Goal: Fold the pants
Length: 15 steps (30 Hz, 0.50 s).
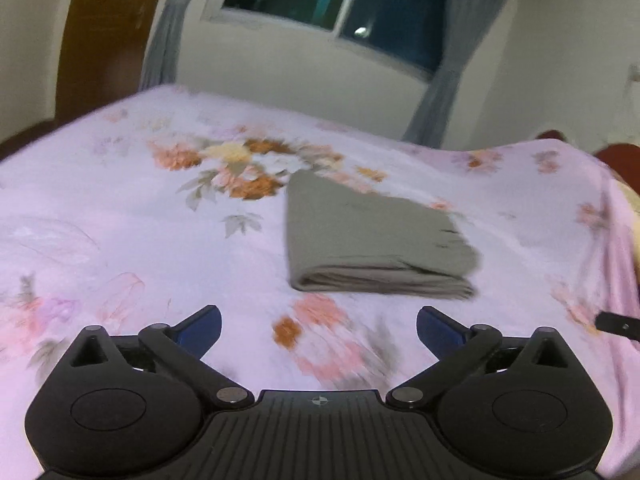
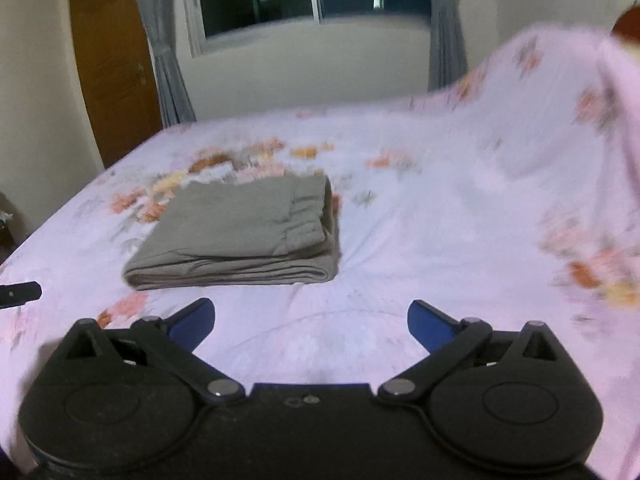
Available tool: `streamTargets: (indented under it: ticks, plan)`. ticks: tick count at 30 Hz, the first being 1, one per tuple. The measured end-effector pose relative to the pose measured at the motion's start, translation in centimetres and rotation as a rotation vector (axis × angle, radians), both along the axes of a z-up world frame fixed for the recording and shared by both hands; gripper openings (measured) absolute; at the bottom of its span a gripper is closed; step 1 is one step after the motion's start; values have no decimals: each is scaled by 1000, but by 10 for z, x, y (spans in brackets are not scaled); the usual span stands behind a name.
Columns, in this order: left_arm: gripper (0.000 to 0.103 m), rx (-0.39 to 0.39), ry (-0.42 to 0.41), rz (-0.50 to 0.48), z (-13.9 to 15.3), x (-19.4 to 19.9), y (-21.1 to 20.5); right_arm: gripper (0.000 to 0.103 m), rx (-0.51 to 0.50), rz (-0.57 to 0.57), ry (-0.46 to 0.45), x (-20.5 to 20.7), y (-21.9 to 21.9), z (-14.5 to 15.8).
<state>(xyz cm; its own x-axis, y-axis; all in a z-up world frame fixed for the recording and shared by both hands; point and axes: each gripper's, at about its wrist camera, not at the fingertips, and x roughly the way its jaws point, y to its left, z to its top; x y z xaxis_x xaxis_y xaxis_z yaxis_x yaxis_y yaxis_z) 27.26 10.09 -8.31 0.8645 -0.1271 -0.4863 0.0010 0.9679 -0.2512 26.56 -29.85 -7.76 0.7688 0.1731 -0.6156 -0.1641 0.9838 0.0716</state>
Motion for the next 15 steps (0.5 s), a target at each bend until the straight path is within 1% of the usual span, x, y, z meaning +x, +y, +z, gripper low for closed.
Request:
streamTargets:
  ticks: [3, 5, 7, 9, 11, 15]
  plan:
    - [103, 36, -54, 8, 23, -59, -17, 103, 24, -17, -46, -52, 5, 19]
    - [103, 90, -105, 13, 37, -94, -29, 103, 19, -15, -64, -75, 11, 29]
    - [103, 125, -133, 13, 48, -118, -38, 103, 0, -9, -99, -99, 17, 41]
    - [103, 132, -155, -4, 57, -139, -44, 103, -28, 1, -132, -120, 23, 50]
    - [103, 160, -166, -19, 66, -158, -52, 103, -52, 9, -158, -139, 30, 58]
    - [103, 160, -191, -40, 84, -194, -64, 103, -60, 18, -180, -166, 39, 65]
